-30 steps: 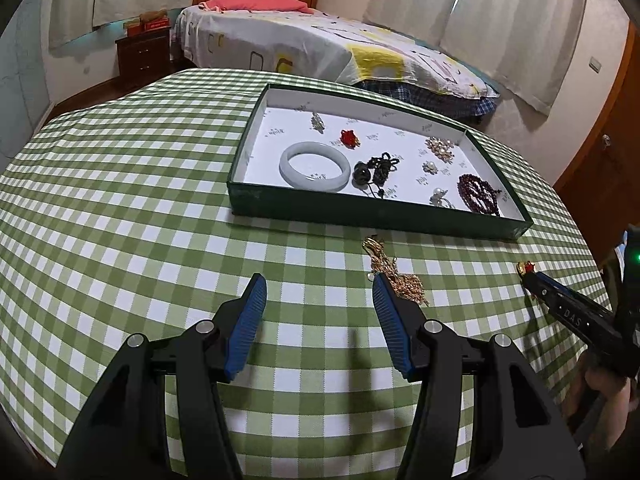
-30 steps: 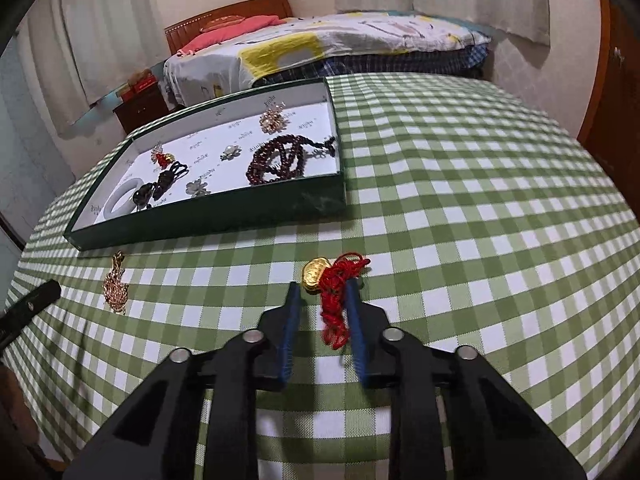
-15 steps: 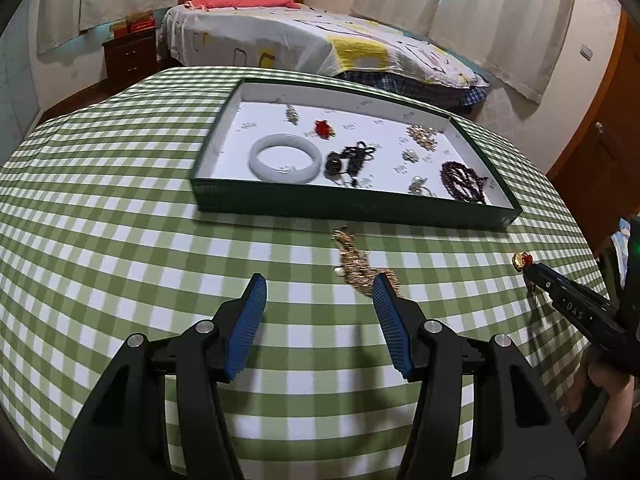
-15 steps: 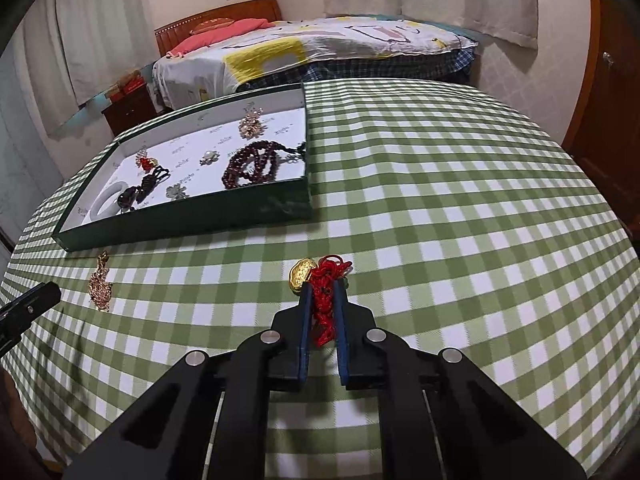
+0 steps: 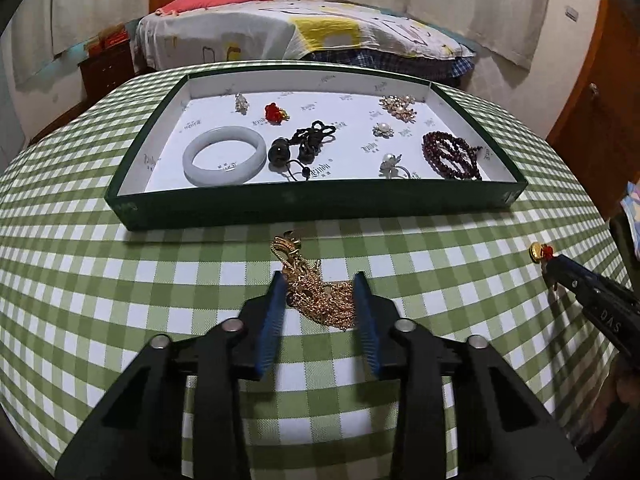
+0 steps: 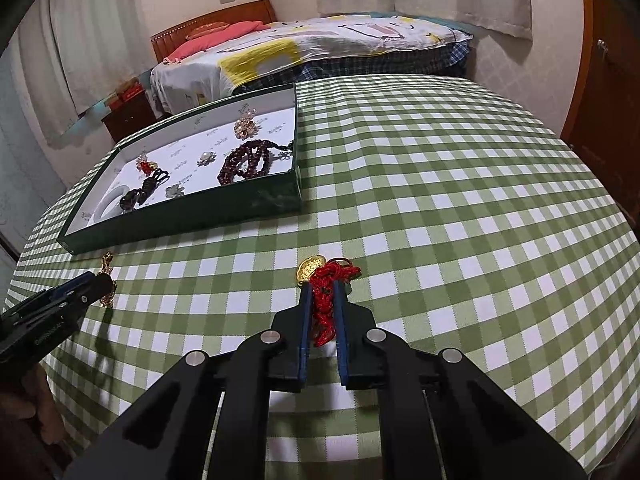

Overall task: Organize jewelry
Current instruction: 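Grasp the gold chain pendant with the left tool while the right tool holds the coin, then lift both held pieces and carry them over the green box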

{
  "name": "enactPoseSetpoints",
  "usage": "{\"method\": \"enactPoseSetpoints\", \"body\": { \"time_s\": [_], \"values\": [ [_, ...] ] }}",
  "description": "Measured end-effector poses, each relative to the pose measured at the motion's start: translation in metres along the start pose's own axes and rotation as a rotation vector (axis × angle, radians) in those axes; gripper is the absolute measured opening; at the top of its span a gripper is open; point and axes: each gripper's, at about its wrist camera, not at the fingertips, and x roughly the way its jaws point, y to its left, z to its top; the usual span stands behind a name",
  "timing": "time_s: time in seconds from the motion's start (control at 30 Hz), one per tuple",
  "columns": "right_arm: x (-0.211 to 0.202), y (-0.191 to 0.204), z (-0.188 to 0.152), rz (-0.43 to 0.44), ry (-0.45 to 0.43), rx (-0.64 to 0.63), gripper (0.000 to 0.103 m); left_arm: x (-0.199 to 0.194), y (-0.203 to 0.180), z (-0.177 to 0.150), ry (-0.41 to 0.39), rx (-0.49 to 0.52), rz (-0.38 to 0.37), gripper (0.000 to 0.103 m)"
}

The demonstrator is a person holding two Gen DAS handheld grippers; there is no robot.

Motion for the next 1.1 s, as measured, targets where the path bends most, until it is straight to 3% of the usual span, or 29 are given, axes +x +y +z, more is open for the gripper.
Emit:
{"method": "enactPoseSetpoints", "body": {
  "time_s": [0.07, 0.3, 0.37, 0.63, 0.8, 0.87, 0.93, 0.97, 1.07, 1.1],
  "values": [
    [0.002, 0.001, 0.0, 0.004, 0.003, 0.001, 0.011, -0.001, 0.003, -0.001, -0.005, -0.007, -0.035, 0.017],
    [0.004, 0.003, -0.001, 0.008, 0.004, 0.0, 0.011, -0.007, 0.002, -0.005, -0.024, 0.024, -0.038, 0.011],
    [0.003, 0.004, -0.001, 0.007, -0.002, -0.001, 0.011, -0.01, 0.003, -0.005, -0.035, 0.028, -0.042, 0.005],
    [0.002, 0.007, -0.001, 0.012, -0.006, -0.01, 0.011, -0.022, 0.011, -0.004, -0.048, 0.018, -0.054, 0.005],
    [0.002, 0.008, -0.002, 0.017, -0.008, -0.011, 0.011, -0.016, 0.01, -0.005, 0.016, -0.015, -0.092, 0.005],
    [0.002, 0.009, -0.002, 0.021, -0.009, -0.011, 0.011, -0.013, 0.009, -0.006, 0.023, -0.025, -0.078, 0.01],
    [0.002, 0.009, -0.002, 0.025, -0.009, -0.01, 0.011, -0.011, 0.009, -0.006, 0.027, -0.029, -0.07, 0.035],
    [0.002, 0.009, -0.002, 0.026, -0.008, -0.01, 0.011, -0.011, 0.009, -0.006, 0.022, -0.033, -0.062, 0.038],
    [0.003, 0.01, -0.002, 0.03, -0.006, -0.011, 0.011, -0.009, 0.008, -0.006, 0.025, -0.018, -0.05, 0.033],
    [0.004, 0.01, -0.002, 0.031, -0.005, -0.011, 0.011, -0.009, 0.007, -0.006, 0.019, -0.003, -0.048, 0.019]
  ]
}}
